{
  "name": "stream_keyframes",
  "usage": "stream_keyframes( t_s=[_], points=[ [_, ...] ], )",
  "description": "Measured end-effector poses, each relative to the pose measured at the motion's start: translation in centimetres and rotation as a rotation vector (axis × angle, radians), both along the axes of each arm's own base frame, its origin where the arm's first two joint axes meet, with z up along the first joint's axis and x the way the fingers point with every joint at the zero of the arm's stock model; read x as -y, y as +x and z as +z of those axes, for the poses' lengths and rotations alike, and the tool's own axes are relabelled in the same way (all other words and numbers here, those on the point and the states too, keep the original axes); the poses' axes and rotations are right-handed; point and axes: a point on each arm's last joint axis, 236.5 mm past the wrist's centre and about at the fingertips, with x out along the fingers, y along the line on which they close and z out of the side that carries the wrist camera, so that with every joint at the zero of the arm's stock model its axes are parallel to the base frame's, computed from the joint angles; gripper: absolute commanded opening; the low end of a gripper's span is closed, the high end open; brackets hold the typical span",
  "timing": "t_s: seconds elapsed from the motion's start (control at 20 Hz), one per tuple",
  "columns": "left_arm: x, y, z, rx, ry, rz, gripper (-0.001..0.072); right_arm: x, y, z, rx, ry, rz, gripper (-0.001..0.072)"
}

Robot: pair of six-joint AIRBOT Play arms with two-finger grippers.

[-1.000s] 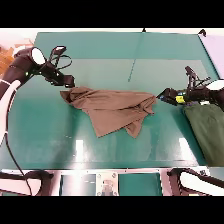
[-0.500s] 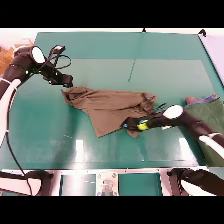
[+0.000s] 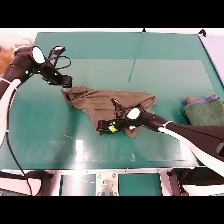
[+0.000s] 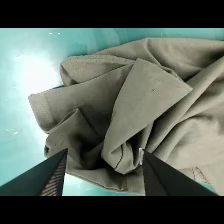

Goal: Fold the shirts.

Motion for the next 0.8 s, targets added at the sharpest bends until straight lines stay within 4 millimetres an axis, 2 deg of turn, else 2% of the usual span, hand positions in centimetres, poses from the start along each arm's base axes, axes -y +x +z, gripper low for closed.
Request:
stream_keyframes(
  t_s=[0.15, 0.2, 0.35, 0.45, 0.55, 0.6, 0.7, 0.8],
  points=[
    [-0.5, 0.0, -0.1, 0.001, 0.021, -0.002, 0.0519, -0.9, -0.5, 0.6, 0.007, 0.012, 0.054, 0.0019],
    [-0.6, 0.0, -0.1, 0.001, 0.027, -0.003, 0.0519, -1.2, -0.8, 1.5, 0.010, 0.029, 0.077, 0.0019],
    [-0.9, -0.2, -0.2, -0.010, 0.041, -0.005, 0.0519, -1.3, -1.1, 5.9, 0.055, 0.090, 0.134, 0.0018],
    [-1.1, -0.6, -0.4, -0.027, 0.049, -0.008, 0.0520, 0.4, 0.5, 10.0, 0.128, 0.124, 0.123, 0.0019],
    [-1.3, -1.0, -0.5, -0.045, 0.061, -0.011, 0.0520, 4.3, 3.2, 13.7, 0.198, 0.121, 0.065, 0.0019],
    [-1.5, -1.2, -0.6, -0.053, 0.069, -0.012, 0.0519, 7.0, 4.9, 15.4, 0.236, 0.110, 0.012, 0.0018],
    [-1.6, -1.5, -0.7, -0.065, 0.073, -0.014, 0.0519, 13.0, 8.3, 17.9, 0.297, 0.077, -0.115, 0.0018],
    [-1.7, -1.8, -0.7, -0.077, 0.079, -0.016, 0.0520, 19.6, 11.2, 19.0, 0.330, 0.036, -0.272, 0.0018]
  ],
)
